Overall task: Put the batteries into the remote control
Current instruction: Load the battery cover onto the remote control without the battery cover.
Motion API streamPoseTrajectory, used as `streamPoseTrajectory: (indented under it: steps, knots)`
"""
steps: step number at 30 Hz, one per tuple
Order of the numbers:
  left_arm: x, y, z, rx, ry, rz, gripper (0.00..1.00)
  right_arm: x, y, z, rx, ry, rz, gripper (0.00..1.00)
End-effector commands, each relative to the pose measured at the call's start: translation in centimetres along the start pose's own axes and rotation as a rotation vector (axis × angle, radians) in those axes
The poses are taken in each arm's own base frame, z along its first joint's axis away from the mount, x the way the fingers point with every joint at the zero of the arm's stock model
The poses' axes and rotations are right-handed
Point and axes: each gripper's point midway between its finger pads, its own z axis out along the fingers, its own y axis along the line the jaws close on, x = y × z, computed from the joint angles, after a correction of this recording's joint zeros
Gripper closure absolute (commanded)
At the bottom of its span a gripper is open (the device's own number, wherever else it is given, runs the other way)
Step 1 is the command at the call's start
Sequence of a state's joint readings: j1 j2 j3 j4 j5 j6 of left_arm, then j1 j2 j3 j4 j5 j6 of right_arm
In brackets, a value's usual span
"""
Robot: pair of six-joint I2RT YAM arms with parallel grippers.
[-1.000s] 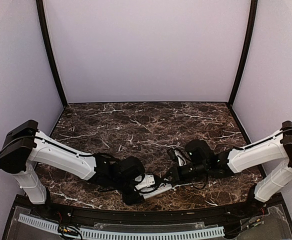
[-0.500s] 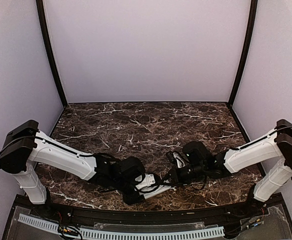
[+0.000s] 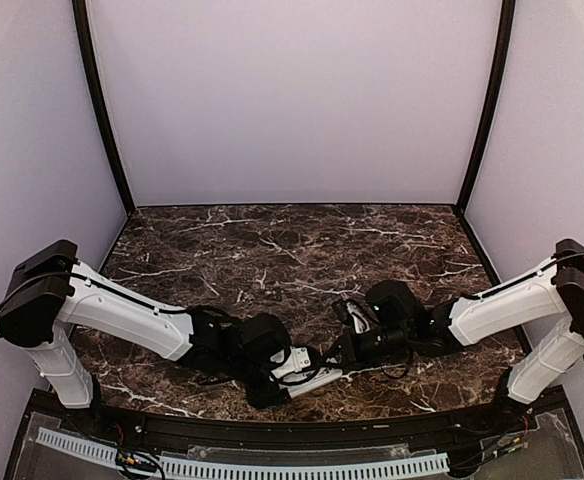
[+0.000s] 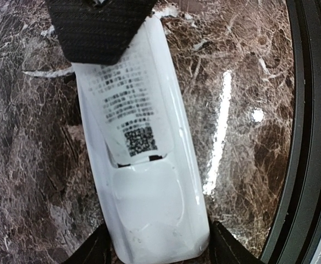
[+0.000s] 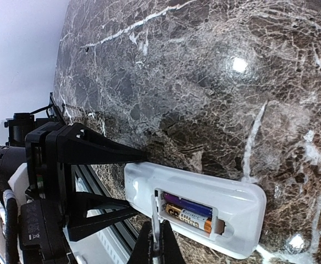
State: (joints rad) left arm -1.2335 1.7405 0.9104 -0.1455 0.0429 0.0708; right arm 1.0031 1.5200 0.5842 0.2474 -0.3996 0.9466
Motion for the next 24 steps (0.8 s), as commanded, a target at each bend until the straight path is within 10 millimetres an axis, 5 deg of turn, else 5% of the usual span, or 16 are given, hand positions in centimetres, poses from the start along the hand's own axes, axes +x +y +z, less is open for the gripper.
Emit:
streamPoseTrajectory:
  steps: [1, 10, 24]
  knots:
    - [3.2, -0.3, 1.1, 0.005, 0.113, -0.015, 0.41, -1.1, 0.9, -0.3, -0.021, -0.056, 0.009, 1.0]
    - [3.2, -0.2, 1.2, 0.004, 0.115, -0.017, 0.43, -0.4, 0.3, 0.7, -0.008, -0.044, 0.034, 1.0]
    - [3.3, -0.3, 1.3, 0.006, 0.119, -0.013, 0.44, 0.0, -0.6, -0.3, 0.042, -0.05, 0.036, 1.0]
